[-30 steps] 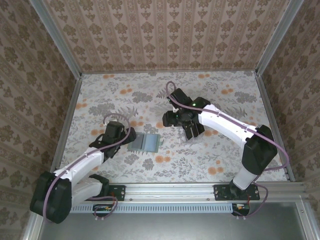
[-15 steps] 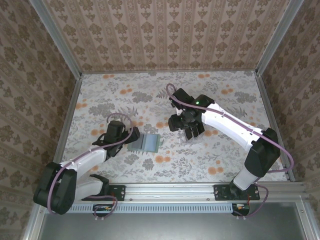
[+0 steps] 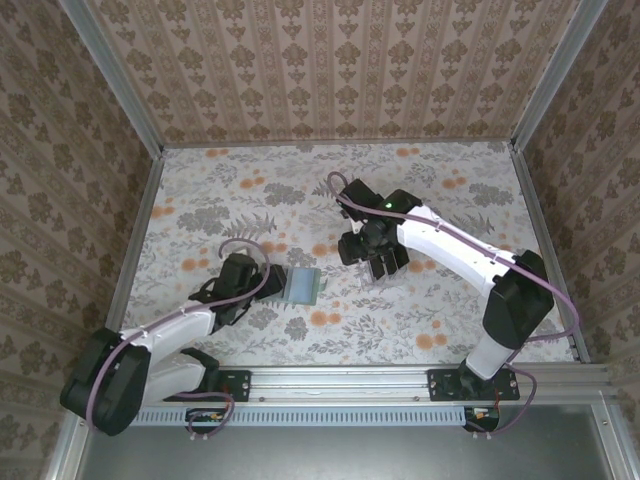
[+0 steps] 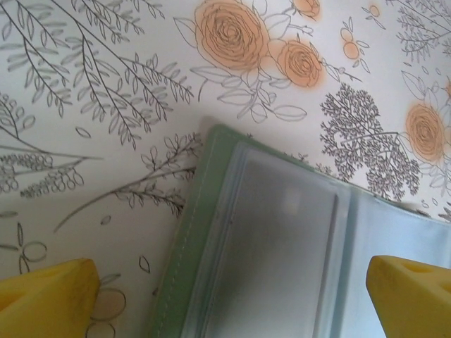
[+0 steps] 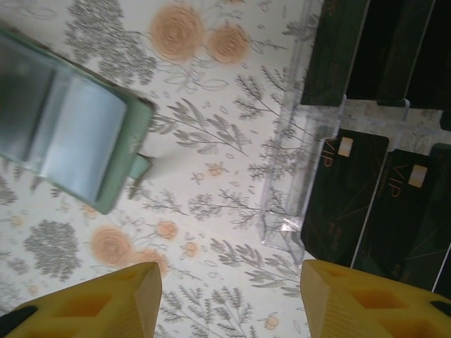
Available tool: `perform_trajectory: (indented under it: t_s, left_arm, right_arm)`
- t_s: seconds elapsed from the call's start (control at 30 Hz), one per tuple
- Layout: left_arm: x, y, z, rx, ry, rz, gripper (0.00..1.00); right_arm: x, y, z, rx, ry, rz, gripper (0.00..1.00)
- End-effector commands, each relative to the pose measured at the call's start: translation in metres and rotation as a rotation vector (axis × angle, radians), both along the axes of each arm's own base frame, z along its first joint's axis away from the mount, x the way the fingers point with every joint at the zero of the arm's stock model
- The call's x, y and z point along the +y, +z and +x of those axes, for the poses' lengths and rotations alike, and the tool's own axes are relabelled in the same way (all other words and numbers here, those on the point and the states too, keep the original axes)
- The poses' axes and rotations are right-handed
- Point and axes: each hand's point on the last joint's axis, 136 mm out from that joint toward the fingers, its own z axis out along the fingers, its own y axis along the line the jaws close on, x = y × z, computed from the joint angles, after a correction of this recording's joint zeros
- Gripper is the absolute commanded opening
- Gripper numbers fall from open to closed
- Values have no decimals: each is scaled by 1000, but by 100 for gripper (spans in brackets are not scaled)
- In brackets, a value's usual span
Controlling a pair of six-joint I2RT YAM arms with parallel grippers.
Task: Put the credit cards into the card holder
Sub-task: Pick up the credit card from the storage box.
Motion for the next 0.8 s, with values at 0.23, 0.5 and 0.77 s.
perform_trajectory:
  t_s: [0.23,0.5,0.77]
  left_arm:
    - [-5,6,-21,-6,19,-84,100]
    - [16,22,-29,-45,82,-55,100]
    - [20,26,-25,-53,83,-16,100]
  right_arm:
    - [-38,-34,25,-33,-54,-218,55]
    - [-42,-54,34,8,-74,-228,50]
    - [-50,-67,30,38,-91,-248,48]
